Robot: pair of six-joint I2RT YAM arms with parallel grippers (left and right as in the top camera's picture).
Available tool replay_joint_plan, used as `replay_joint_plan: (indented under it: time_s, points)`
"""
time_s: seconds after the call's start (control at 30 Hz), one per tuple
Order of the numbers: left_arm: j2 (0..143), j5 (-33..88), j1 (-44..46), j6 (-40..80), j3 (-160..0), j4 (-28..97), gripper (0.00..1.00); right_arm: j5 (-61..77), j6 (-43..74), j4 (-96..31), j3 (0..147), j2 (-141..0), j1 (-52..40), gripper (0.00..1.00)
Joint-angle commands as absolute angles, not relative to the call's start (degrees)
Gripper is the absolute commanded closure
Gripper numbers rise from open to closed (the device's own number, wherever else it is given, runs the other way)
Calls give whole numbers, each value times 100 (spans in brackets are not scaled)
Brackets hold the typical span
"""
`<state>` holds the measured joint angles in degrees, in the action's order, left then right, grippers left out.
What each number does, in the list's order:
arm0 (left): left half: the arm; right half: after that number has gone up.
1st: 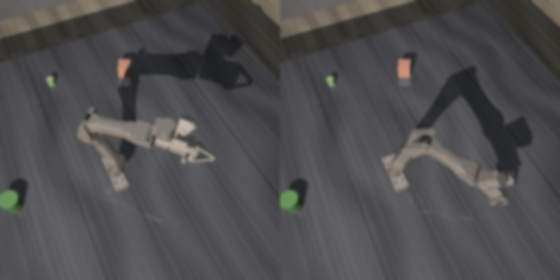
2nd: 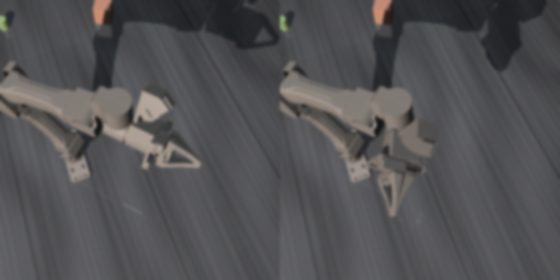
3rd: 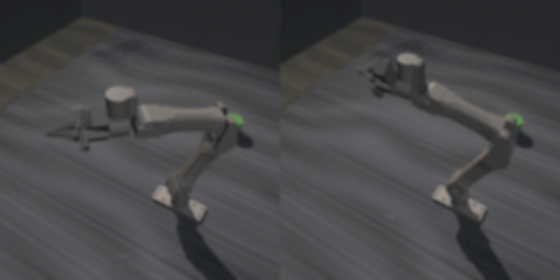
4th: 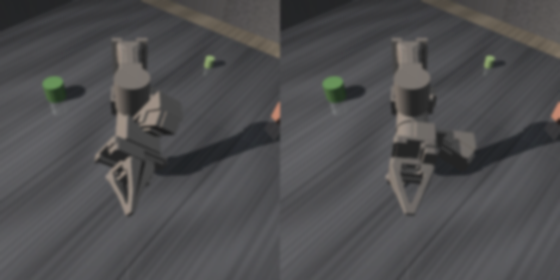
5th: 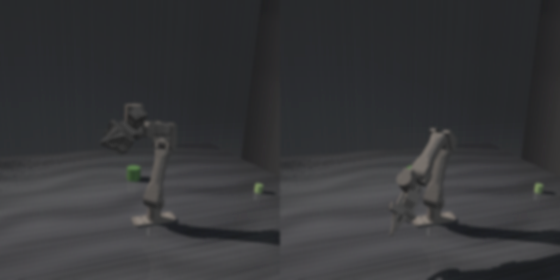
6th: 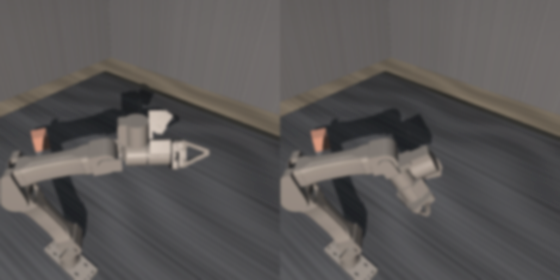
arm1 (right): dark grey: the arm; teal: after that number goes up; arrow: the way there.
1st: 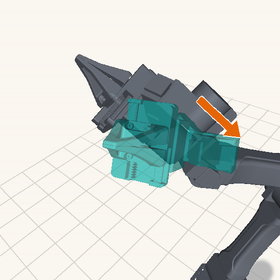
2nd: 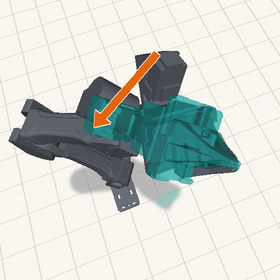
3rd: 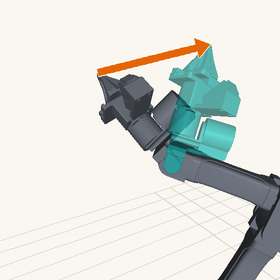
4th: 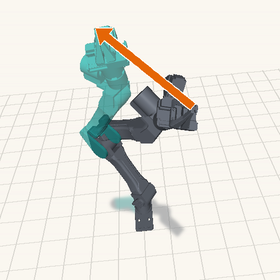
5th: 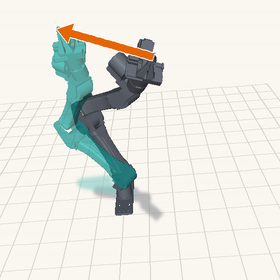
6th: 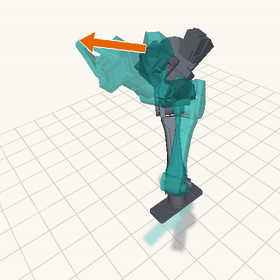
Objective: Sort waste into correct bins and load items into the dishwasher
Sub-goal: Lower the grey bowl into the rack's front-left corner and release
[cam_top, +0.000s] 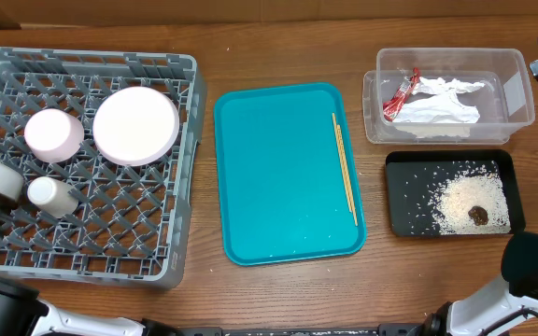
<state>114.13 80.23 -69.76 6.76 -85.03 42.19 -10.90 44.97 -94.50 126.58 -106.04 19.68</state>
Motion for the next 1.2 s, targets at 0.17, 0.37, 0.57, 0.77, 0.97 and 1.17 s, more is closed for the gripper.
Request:
replay_joint_plan:
  time_s: [0.17,0.37,0.57,0.77,0.97,1.17]
  points:
    - [11410,9054,-6973,670,-8302,3710,96,-1133,4493,-9432,12776,-10562,1962,0]
    - [11410,8801,-6973,683,-8300,3389,96,-1133,4495,-9432,12776,-10562,1962,0]
    - [11410,8204,-6973,620,-8211,3404,96,-1133,4495,-9432,12776,-10562,1962,0]
    - [11410,8034,-6973,624,-8178,3402,96,-1133,4493,-9432,12776,-10562,1962,0]
    - [11410,7736,-7067,899,-8178,3398,96,-1133,4493,-9432,12779,-10562,1962,0]
    - [11410,8641,-6997,1092,-8180,2816,96,-1133,4495,-9432,12776,-10562,1962,0]
